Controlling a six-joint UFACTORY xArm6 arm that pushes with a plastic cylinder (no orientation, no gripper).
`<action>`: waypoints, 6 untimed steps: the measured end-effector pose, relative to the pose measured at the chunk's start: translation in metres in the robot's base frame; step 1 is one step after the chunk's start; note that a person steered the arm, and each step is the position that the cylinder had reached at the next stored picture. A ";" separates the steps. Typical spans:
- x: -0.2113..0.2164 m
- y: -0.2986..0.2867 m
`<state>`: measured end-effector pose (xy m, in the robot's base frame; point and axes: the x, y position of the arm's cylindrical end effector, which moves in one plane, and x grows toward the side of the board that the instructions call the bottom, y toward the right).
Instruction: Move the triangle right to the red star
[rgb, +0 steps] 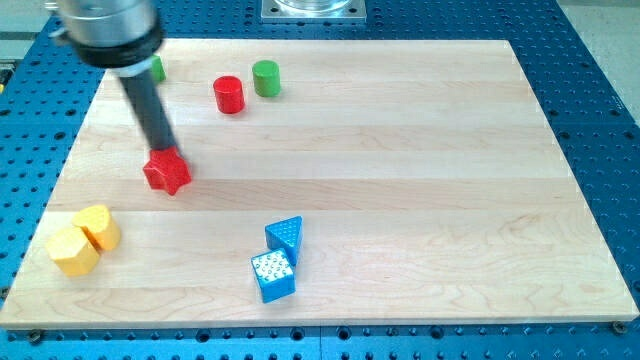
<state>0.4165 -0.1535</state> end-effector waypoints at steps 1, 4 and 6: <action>0.022 0.082; 0.194 0.165; 0.163 0.090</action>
<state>0.5796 -0.0637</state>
